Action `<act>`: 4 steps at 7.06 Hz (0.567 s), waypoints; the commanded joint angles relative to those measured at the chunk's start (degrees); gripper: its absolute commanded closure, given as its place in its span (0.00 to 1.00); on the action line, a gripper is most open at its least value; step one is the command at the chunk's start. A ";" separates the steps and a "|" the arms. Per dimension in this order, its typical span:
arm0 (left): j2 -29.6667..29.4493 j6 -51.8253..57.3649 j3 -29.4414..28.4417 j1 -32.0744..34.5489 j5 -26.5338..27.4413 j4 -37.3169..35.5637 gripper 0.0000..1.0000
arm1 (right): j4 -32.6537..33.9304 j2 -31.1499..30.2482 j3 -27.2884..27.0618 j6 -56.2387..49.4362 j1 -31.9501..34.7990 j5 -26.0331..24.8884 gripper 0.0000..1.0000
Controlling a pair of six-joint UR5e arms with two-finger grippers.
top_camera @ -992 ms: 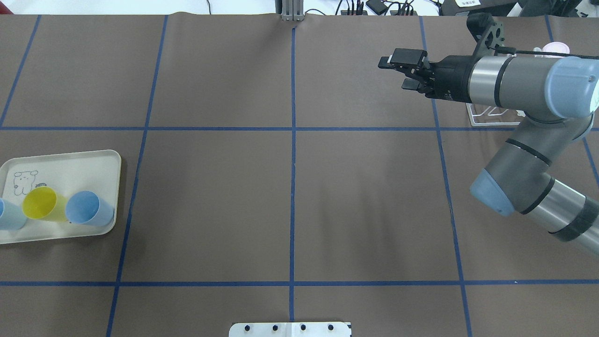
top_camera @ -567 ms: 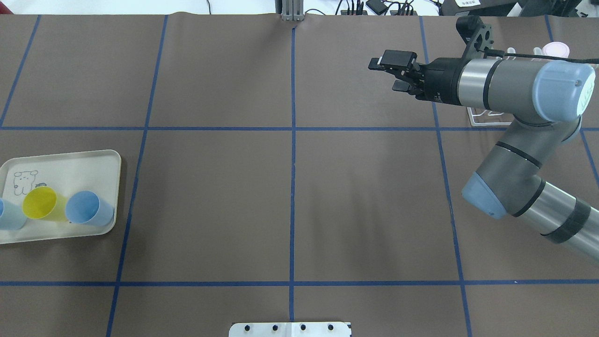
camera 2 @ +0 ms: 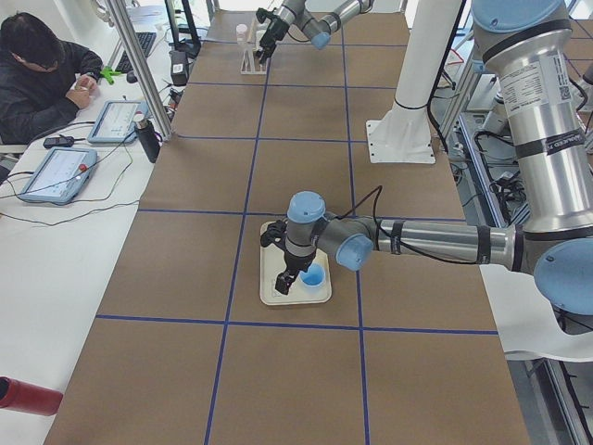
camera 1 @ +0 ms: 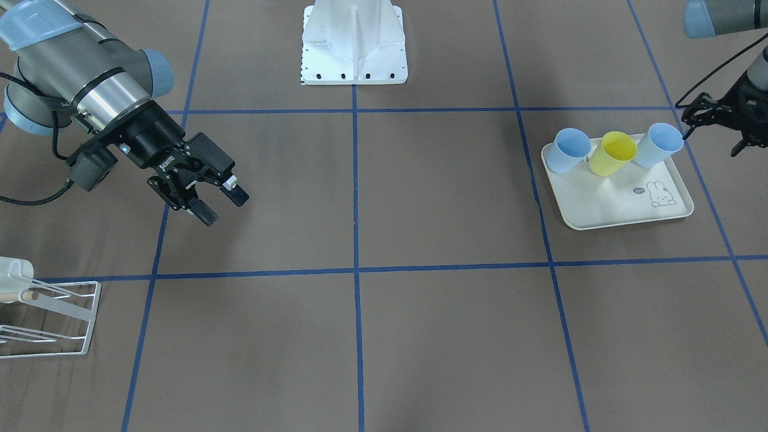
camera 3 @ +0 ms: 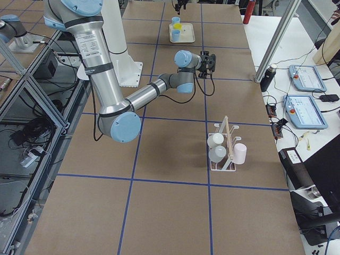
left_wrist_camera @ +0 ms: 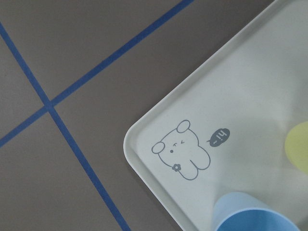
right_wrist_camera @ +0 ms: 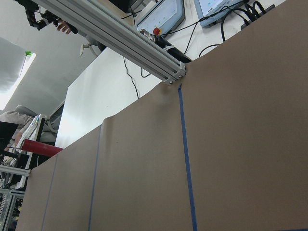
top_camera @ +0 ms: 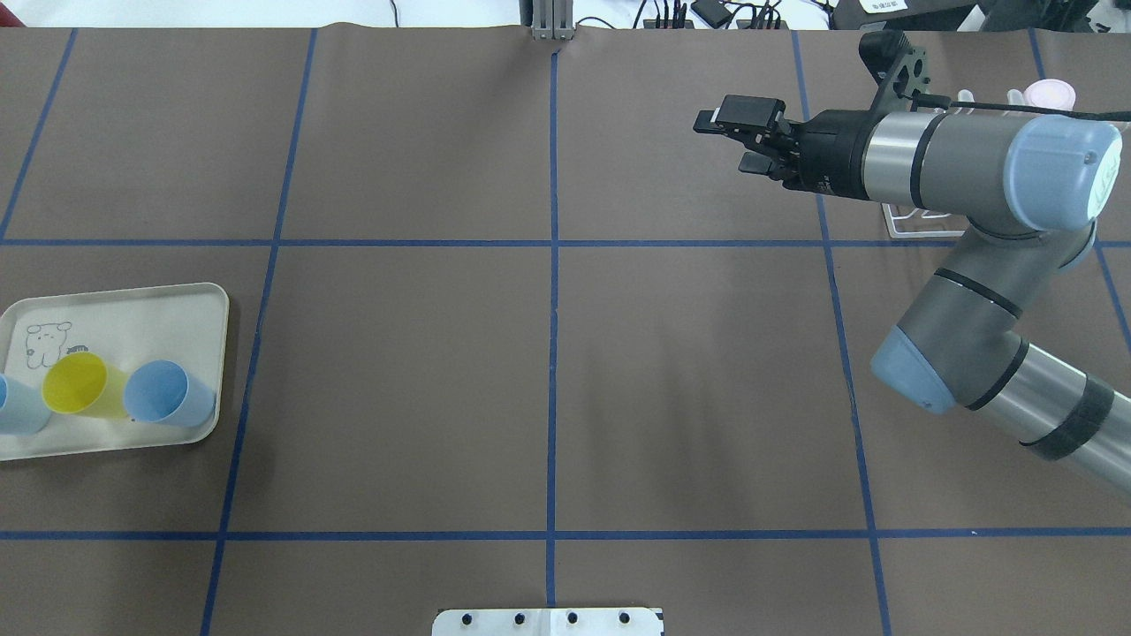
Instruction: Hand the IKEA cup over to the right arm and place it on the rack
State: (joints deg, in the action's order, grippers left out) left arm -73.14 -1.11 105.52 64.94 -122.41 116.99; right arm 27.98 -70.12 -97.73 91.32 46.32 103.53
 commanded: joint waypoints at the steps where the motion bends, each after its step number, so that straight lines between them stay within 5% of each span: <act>1: 0.02 -0.12 -1.10 -0.34 -3.08 -0.01 0.00 | -0.03 -0.10 -0.01 0.00 0.00 0.01 0.00; 4: -0.07 -0.29 -1.54 -2.17 -3.53 0.08 0.00 | -0.03 -0.19 -0.01 -0.09 0.00 0.10 0.00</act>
State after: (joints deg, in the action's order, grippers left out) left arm -73.14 -1.28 104.33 63.70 -125.76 117.00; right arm 27.95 -70.29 -97.74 91.26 46.32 103.61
